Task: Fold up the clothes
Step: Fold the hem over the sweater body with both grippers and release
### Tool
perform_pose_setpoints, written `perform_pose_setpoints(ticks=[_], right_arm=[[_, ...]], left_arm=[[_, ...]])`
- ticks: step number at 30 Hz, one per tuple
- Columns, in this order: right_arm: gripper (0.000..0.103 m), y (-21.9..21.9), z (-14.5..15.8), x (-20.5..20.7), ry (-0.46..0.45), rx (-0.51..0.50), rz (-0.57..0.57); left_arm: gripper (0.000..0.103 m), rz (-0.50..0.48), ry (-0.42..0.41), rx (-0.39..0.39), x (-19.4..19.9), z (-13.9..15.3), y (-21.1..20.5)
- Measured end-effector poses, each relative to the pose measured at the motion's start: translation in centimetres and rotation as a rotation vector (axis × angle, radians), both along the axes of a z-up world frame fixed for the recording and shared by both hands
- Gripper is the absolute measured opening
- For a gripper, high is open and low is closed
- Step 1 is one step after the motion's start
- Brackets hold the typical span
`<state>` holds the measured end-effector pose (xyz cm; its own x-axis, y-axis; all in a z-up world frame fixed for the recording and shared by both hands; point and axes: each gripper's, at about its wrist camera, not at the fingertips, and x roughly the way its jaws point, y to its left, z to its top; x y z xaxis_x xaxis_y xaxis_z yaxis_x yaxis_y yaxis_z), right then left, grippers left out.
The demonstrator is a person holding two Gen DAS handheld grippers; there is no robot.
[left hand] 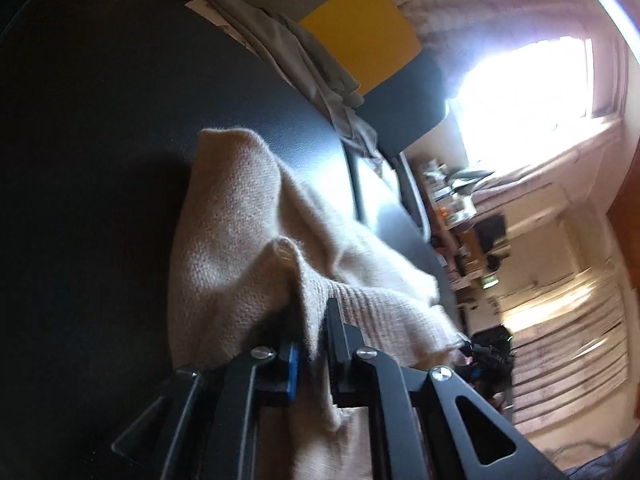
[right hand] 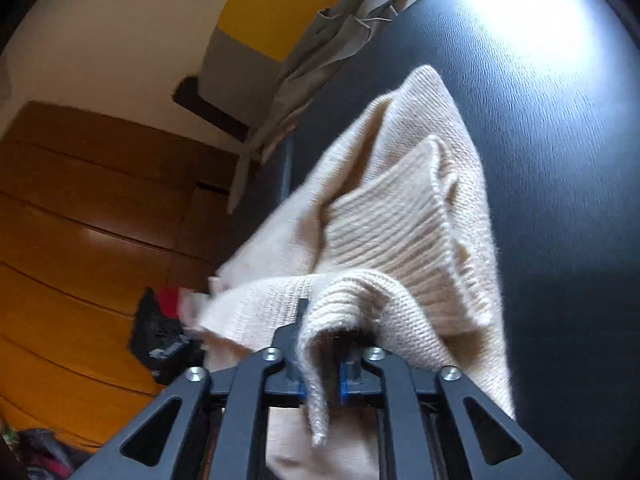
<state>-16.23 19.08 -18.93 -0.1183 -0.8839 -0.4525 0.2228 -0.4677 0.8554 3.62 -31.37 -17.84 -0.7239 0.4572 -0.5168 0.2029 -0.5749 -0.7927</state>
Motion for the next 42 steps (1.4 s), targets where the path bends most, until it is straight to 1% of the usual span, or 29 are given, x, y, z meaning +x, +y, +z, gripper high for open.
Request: perform_pose_setpoints(ticks=[1,2,4,5,7,8,10,13,16,18,20,23,25,26,28,30,33,34,36,38,40,42], right_arm=[[0.050,0.1,0.6,0.4,0.014,-0.012,-0.003],[0.061,0.2,1.2,0.9,0.031,-0.022,-0.005],[0.062,0.5,1.9,1.8,0.039,-0.037,0.014],[0.062,0.4,2.0,2.2,0.040,-0.045,0.030],[0.064,0.2,2.0,2.9,0.041,-0.059,0.064],[0.066,-0.4,1.6,2.7,0.041,-0.057,0.075],[0.066,-1.2,0.6,2.2,0.019,-0.069,0.084],[0.066,-3.5,-0.5,1.7,-0.022,-0.116,0.133],[0.066,-4.4,-0.1,1.3,-0.009,-0.126,0.156],[0.067,-4.4,0.4,0.2,0.003,-0.163,0.136],[0.067,-4.2,1.1,-1.2,0.027,-0.180,0.084],[0.067,-3.9,1.7,-3.9,0.044,-0.216,-0.008],[0.068,-4.0,1.8,-5.7,0.048,-0.207,-0.066],[0.069,-3.9,1.8,-6.6,0.046,-0.202,-0.093],[0.069,-3.4,1.7,-8.2,0.038,-0.195,-0.149],[0.070,-3.4,2.3,-8.7,0.036,-0.162,-0.185],[0.070,-3.1,3.8,-7.9,0.076,-0.116,-0.130],[0.070,-2.8,4.2,-7.4,0.091,-0.096,-0.114],[0.070,-1.9,4.5,-5.6,0.082,-0.084,-0.078],[0.071,-0.4,3.9,-3.7,0.063,-0.080,-0.055],[0.072,-0.7,2.6,-2.4,0.032,-0.090,-0.030],[0.074,-1.1,1.3,-1.2,0.000,-0.100,-0.004]], left_arm=[[0.017,0.010,0.013,0.006,0.4,0.4,0.0],[0.018,0.018,0.024,0.003,0.8,0.9,0.0],[0.018,0.013,0.042,-0.006,1.3,1.5,0.1],[0.020,0.008,0.048,-0.009,1.6,1.7,0.1],[0.020,0.000,0.046,-0.025,1.8,1.7,0.3],[0.020,-0.004,0.045,-0.033,1.9,1.7,0.4],[0.021,-0.024,0.044,-0.022,2.2,1.5,0.6],[0.021,-0.071,0.036,-0.028,2.5,1.1,1.4],[0.021,-0.119,0.044,0.022,1.9,0.8,1.8],[0.021,-0.136,0.063,0.079,0.8,0.7,1.7],[0.021,-0.127,0.099,0.126,-1.0,0.9,1.2],[0.021,-0.085,0.159,0.195,-3.7,1.4,-0.2],[0.021,-0.034,0.170,0.220,-5.2,1.5,-1.2],[0.021,-0.001,0.169,0.212,-5.8,1.5,-1.8],[0.021,0.047,0.152,0.184,-6.4,1.7,-3.0],[0.021,0.066,0.137,0.143,-6.0,2.1,-3.8],[0.021,0.042,0.098,0.041,-4.1,2.9,-4.4],[0.021,0.025,0.082,0.022,-3.1,2.9,-4.5],[0.021,-0.008,0.054,-0.004,-1.1,2.7,-4.2],[0.022,-0.041,0.030,-0.029,0.8,2.4,-3.3],[0.023,-0.068,0.012,-0.042,2.3,1.9,-2.3],[0.026,-0.088,0.000,-0.036,3.4,1.4,-1.6]])
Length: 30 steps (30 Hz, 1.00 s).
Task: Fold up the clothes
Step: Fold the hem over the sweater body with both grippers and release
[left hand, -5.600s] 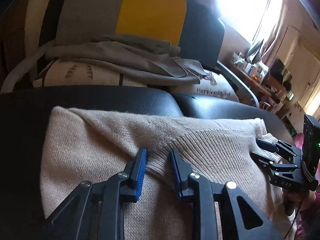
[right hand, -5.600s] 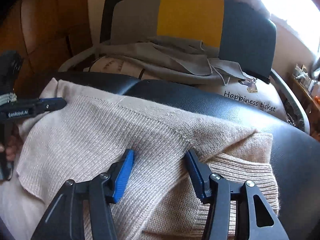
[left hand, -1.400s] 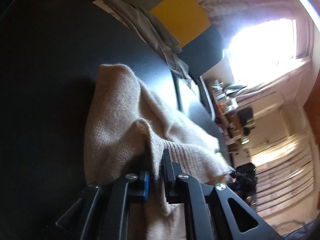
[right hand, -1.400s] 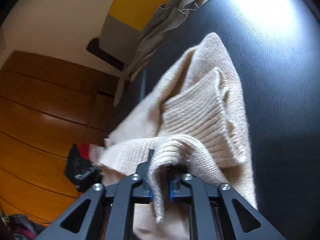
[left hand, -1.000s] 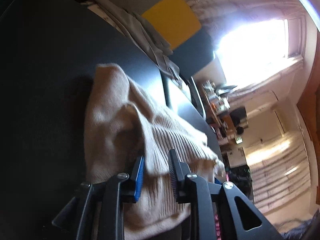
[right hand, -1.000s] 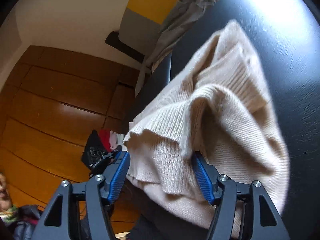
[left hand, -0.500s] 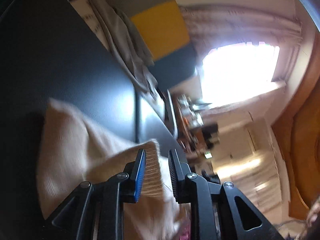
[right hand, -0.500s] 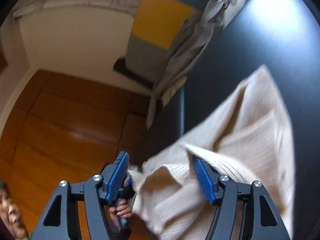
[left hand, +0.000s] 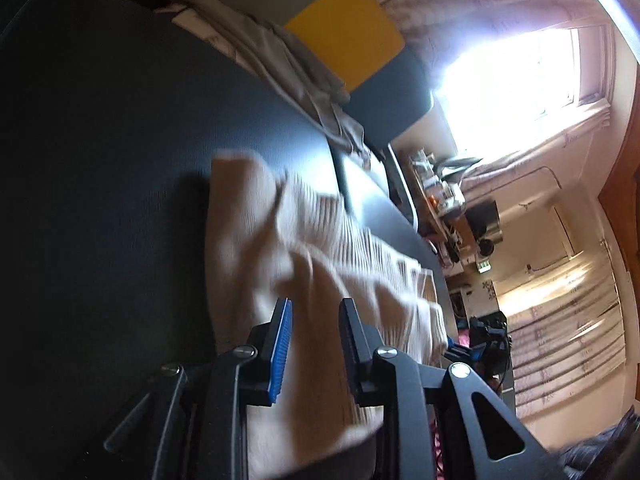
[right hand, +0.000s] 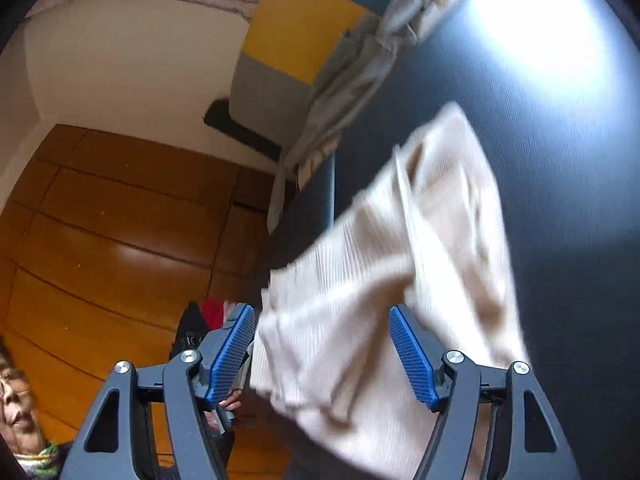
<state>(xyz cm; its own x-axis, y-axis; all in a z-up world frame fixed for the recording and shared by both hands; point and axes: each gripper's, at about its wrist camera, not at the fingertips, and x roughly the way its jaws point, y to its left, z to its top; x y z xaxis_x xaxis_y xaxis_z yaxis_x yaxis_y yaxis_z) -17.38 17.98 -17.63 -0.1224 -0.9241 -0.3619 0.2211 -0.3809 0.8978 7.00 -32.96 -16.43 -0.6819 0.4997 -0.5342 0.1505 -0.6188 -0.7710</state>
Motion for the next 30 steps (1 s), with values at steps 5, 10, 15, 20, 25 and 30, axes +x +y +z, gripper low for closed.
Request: perform_pose_setpoints(ticks=[5,10,15,20,25,30], right_arm=[[0.074,-2.6,-1.5,2.2,0.001,0.038,0.076],[0.039,-4.8,-0.6,2.9,0.091,0.216,0.125],[0.033,-4.4,-0.2,3.5,0.162,0.302,0.134],[0.011,-5.0,0.8,3.3,0.177,0.264,0.169],[0.011,-4.7,3.0,0.2,0.192,0.068,0.078],[0.067,-3.4,1.9,-5.0,0.082,-0.053,-0.085]], left_arm=[[0.037,-0.053,-0.026,-0.024,0.7,0.0,2.8],[0.042,-0.090,-0.010,-0.062,0.5,0.7,4.0],[0.039,-0.113,-0.042,-0.083,-1.1,0.3,4.9],[0.008,-0.142,0.013,0.026,-2.7,0.9,5.7],[0.009,-0.083,0.141,0.120,-5.7,4.3,4.7],[0.029,0.079,0.070,0.128,-8.4,4.8,1.5]])
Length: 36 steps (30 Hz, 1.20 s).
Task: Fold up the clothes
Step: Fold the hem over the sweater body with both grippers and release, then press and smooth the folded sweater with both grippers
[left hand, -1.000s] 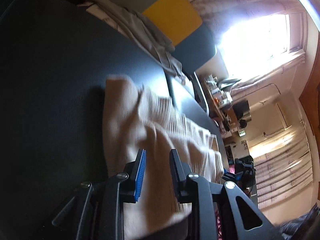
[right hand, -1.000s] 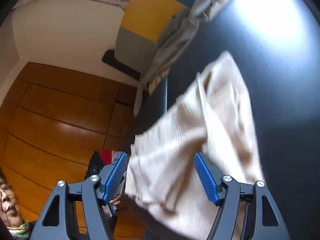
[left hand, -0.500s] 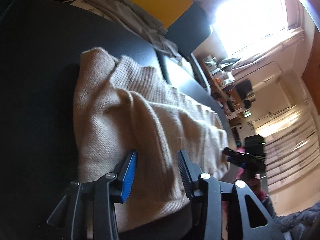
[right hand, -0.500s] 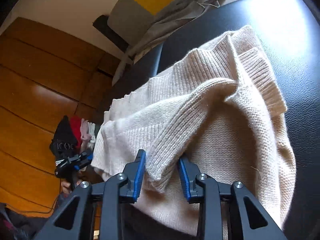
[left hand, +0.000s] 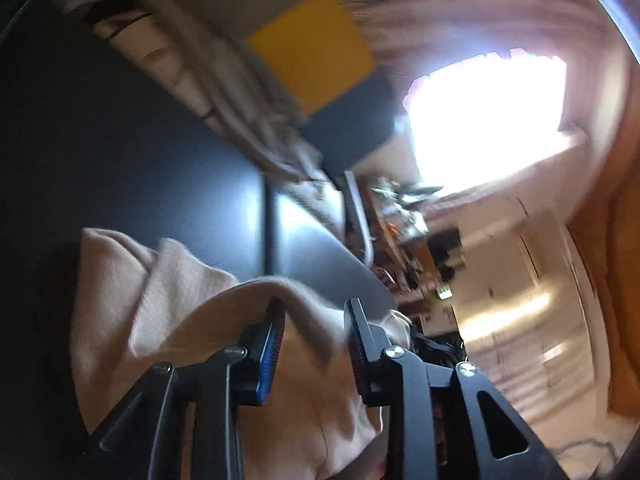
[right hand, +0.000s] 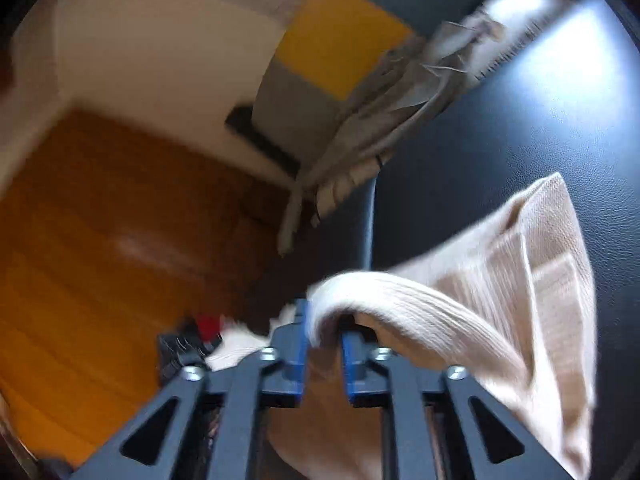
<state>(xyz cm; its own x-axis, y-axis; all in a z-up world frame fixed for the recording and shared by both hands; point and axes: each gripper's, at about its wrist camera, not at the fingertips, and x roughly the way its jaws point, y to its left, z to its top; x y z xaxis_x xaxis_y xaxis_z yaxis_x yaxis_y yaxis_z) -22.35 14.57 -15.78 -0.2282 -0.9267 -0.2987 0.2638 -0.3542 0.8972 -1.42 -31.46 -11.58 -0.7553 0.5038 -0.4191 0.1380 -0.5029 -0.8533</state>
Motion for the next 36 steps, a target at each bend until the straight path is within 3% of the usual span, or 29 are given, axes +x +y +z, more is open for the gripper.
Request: perform_pose_setpoints(ticks=[1,2,4,6,8,10,11,12,18,23,25,27,30,31,32,36], right_arm=[[0.075,0.5,-0.2,-0.3,-0.012,-0.002,-0.028],[0.077,1.0,-0.4,-0.6,-0.025,-0.003,-0.055],[0.077,3.0,0.1,0.1,0.020,-0.004,-0.084],[0.077,4.3,0.5,1.4,0.079,0.078,-0.106],[0.077,5.3,0.7,2.7,0.129,0.175,-0.110],[0.068,4.8,0.4,3.7,0.153,0.299,-0.088],[0.054,4.7,0.1,3.7,0.152,0.331,-0.082],[0.046,4.8,-0.1,3.7,0.151,0.360,-0.075],[0.047,3.5,-2.2,3.1,0.153,0.500,-0.021],[0.048,2.2,-3.0,4.0,0.213,0.592,0.017],[0.058,1.8,-3.0,4.1,0.232,0.596,0.031],[0.080,1.5,-3.1,4.3,0.249,0.565,0.067],[0.085,0.5,-3.0,4.9,0.286,0.622,0.084],[0.085,0.2,-2.9,5.1,0.299,0.650,0.085],[0.082,-0.1,-2.8,5.4,0.312,0.678,0.085],[0.050,0.7,-2.6,5.4,0.295,0.702,0.051]], left_arm=[[0.029,0.027,-0.011,-0.010,0.3,-0.1,-0.4],[0.030,0.045,-0.016,-0.027,0.6,-0.1,-0.6],[0.030,0.062,-0.043,-0.135,1.8,-0.4,-0.5],[0.030,0.079,-0.083,-0.256,3.0,-1.1,-0.4],[0.030,0.072,-0.119,-0.325,4.1,-2.2,-0.3],[0.032,0.054,-0.125,-0.361,4.9,-2.9,0.0],[0.032,0.045,-0.125,-0.384,5.3,-3.1,0.2],[0.032,0.039,-0.122,-0.405,5.6,-3.1,0.4],[0.038,0.014,-0.092,-0.540,5.3,-1.8,1.4],[0.041,-0.052,-0.113,-0.582,3.3,-2.5,1.2],[0.041,-0.089,-0.124,-0.603,2.3,-3.0,1.9],[0.038,-0.118,-0.146,-0.624,1.6,-3.4,2.5],[0.023,-0.142,-0.181,-0.600,1.2,-3.4,2.8],[0.021,-0.131,-0.169,-0.592,1.4,-3.0,2.7],[0.012,-0.123,-0.159,-0.572,1.7,-2.7,2.5],[0.010,-0.111,-0.176,-0.479,2.5,-2.4,1.2]])
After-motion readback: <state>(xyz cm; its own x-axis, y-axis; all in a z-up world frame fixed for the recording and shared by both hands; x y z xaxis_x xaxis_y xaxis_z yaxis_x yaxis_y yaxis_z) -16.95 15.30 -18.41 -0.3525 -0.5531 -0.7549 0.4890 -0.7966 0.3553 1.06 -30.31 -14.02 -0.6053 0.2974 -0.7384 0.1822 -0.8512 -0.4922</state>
